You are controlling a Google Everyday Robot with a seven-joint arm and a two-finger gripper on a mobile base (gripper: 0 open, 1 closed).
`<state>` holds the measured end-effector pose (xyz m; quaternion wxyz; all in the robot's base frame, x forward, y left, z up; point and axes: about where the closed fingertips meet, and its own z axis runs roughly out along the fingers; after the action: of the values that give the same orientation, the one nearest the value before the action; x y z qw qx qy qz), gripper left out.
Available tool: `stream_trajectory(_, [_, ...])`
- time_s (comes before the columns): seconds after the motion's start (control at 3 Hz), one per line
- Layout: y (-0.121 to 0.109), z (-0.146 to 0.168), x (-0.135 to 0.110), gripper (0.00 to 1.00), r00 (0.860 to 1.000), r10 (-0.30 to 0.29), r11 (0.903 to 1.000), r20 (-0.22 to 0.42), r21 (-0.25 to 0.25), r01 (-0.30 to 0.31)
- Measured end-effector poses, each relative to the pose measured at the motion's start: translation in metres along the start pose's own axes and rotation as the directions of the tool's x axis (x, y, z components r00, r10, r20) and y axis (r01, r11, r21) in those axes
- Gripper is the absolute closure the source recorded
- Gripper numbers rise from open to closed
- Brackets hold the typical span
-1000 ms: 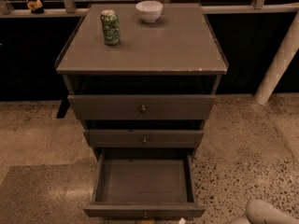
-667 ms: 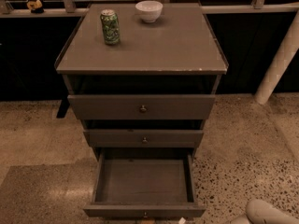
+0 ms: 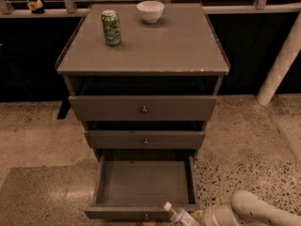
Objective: Place blue plastic bottle into bottom drawer
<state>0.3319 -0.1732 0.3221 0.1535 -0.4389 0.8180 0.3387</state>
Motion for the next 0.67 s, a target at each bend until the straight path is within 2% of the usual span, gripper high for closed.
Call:
stream_trajectory(0.33, [-0.0289, 0.0005, -0.0585, 1.0, 0.991, -0.081, 0.9905, 0.104, 0.12, 0.068])
stream_trajectory(0.67, [-0.0297, 0.0023, -0.062, 1.0, 0.991, -0.083, 0.9897, 0.108, 0.125, 0.07])
